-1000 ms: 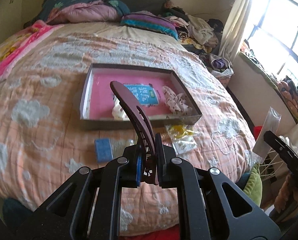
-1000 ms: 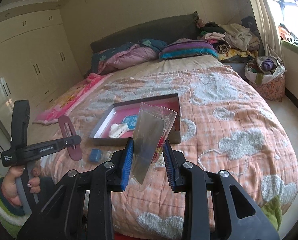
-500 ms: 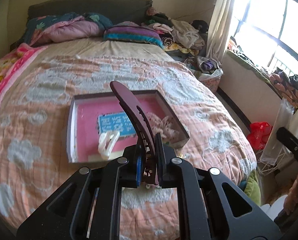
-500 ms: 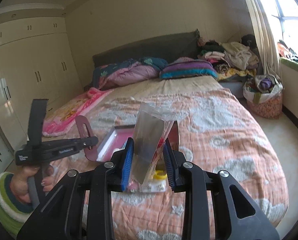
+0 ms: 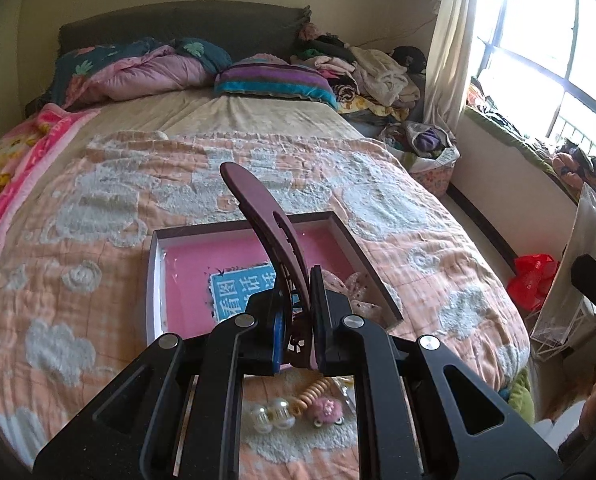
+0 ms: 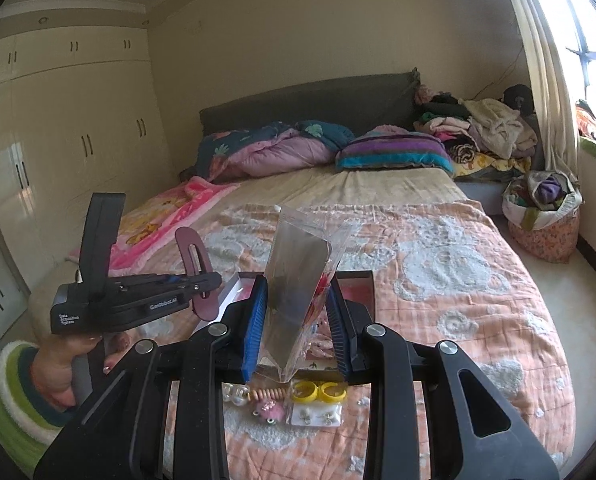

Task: Organize jewelry
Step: 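Carry the maroon clip with the left tool over the box while the right tool carries the bag there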

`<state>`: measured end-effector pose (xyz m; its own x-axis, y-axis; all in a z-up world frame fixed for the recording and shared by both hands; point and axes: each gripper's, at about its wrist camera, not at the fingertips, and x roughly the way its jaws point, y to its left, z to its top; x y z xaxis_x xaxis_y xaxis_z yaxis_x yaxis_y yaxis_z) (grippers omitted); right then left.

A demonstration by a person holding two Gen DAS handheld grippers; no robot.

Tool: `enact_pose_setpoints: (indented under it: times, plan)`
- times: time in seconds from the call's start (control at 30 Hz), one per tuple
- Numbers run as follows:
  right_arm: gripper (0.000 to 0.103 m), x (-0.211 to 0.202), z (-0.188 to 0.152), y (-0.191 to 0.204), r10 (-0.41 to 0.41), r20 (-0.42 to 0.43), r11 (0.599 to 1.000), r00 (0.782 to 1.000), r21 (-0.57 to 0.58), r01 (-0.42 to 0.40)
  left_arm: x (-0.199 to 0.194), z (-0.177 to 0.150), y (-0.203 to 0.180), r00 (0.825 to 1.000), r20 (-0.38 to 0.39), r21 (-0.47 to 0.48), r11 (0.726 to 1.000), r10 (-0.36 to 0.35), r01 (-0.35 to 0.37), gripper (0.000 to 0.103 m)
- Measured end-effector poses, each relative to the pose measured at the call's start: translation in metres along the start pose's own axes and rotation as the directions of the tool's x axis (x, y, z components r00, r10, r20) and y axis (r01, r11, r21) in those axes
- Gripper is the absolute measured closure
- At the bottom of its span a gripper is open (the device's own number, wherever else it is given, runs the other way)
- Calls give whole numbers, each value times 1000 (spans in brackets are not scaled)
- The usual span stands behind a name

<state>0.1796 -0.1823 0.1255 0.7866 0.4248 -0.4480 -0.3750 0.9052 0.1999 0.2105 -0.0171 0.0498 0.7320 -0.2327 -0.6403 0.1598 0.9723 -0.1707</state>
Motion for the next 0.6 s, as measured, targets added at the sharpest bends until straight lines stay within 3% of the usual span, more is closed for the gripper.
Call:
enact_pose_setpoints:
  times: [0.27,0.43,0.6]
  plan:
    - [75,23,9,-5,20,-16,1000,1000,18,-20,19,1,11,999,-28,-17,999,30,-31,98]
    - [75,48,10,-13,1,-61,1000,998,26,1,24,-1,21,998,-13,-18,998,55,-55,98]
    - [75,79,2,-18,-5,-114,999,993,35,9,42,-5,35,997,-51,-16,998,64,-65,98]
